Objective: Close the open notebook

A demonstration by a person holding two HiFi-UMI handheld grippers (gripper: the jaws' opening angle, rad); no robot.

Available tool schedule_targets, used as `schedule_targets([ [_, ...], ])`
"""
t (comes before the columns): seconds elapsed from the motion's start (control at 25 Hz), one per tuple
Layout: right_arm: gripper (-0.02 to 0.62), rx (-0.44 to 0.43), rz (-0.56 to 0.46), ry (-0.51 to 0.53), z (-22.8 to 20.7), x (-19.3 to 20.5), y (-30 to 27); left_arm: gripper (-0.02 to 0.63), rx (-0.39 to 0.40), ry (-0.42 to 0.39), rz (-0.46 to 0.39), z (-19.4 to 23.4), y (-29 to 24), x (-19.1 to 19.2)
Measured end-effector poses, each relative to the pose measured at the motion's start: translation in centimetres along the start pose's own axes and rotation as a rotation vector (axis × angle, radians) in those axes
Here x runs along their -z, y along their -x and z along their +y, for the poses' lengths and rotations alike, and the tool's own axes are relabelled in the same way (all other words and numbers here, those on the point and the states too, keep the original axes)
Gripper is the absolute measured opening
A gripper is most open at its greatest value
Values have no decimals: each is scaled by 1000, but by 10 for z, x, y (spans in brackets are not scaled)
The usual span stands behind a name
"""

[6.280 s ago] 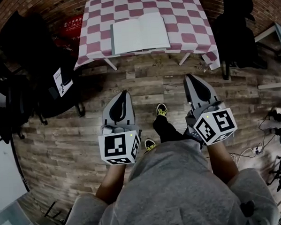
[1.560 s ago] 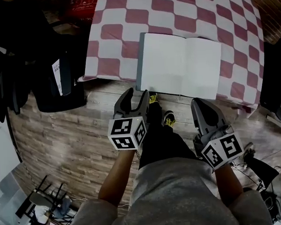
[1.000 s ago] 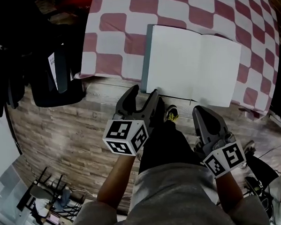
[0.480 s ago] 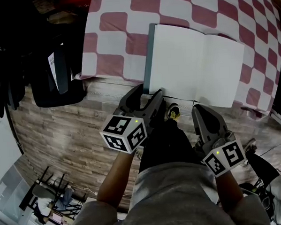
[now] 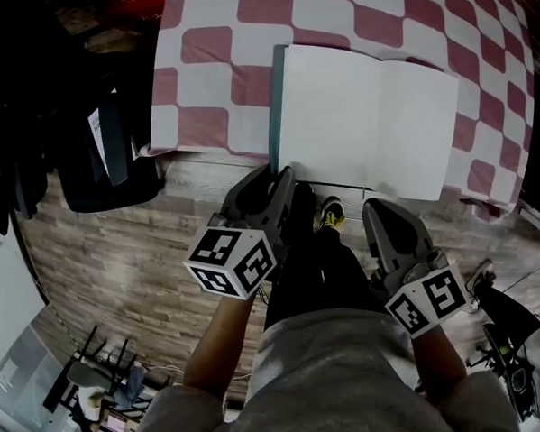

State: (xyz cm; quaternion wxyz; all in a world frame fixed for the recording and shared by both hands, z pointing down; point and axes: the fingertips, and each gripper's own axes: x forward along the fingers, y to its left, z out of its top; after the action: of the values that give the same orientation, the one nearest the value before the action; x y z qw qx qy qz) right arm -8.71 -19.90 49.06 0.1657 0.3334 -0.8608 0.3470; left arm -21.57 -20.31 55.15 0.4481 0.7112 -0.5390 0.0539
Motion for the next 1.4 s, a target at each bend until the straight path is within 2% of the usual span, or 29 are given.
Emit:
schedule_targets([
  [0.12, 26, 5, -7, 0, 1, -1, 4, 86, -28, -40, -7, -3, 3, -3],
  [0.48, 26, 19, -58, 13, -4, -20, 27, 72, -52, -70, -27, -19, 14, -15],
  [0.76, 26, 61, -124, 10, -19, -39, 52, 67, -60, -116, -28, -35, 21, -25],
  [1.4, 26, 175, -277, 53, -61, -82, 141, 58, -33, -251, -61, -107, 31, -46],
])
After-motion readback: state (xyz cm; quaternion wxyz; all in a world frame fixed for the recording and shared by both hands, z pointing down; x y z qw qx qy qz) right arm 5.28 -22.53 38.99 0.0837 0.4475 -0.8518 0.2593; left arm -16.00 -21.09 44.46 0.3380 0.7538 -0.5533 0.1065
